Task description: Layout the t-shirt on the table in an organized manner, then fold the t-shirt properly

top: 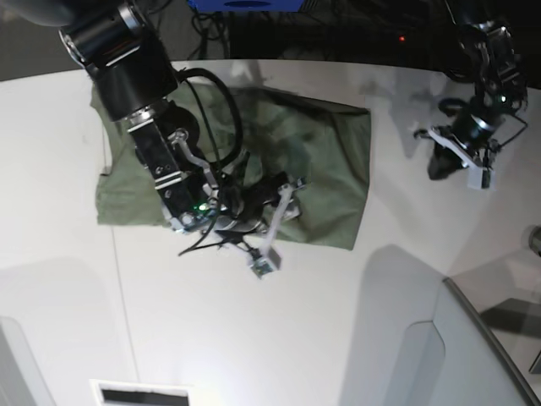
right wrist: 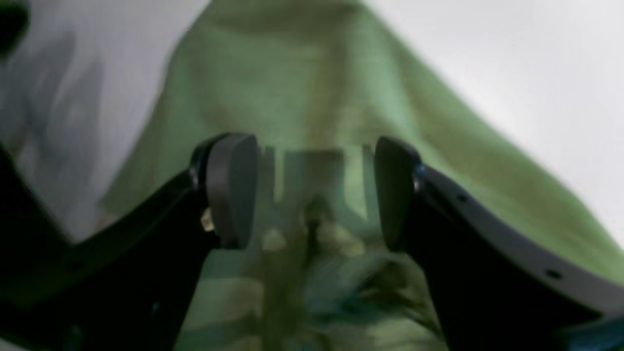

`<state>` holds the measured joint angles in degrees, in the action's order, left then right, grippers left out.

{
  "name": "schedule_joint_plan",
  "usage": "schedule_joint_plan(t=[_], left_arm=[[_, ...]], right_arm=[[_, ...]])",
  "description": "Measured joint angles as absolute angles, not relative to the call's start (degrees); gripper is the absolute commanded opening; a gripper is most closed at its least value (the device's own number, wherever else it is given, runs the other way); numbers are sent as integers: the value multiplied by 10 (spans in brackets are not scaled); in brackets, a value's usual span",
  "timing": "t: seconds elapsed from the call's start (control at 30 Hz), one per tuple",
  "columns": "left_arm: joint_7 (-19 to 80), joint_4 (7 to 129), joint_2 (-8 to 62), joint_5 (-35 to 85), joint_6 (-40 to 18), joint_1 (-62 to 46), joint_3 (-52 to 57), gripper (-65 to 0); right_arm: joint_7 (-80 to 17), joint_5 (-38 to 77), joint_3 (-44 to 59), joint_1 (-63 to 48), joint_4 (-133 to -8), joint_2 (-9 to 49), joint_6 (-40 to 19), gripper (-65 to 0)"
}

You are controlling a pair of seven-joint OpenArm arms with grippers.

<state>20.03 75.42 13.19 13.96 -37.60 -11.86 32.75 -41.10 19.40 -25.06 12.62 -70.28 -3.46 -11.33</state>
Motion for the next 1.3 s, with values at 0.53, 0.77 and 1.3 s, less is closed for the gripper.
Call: schedule_joint_plan(t=[0.53,0.77,1.3], left_arm=[[197,760,149,138,-378,-151,378,-650],[199,768,145,138,-378,-151,401,-650],[199,764,145,138,-378,-151,400,-650]], right_arm=[[-417,192,-149,130,-672,-12,-110,-300],[-413,191,-149,147,-629,-14,-111,-300],[-388,192,-150,145,-587,-20,-111,-302]])
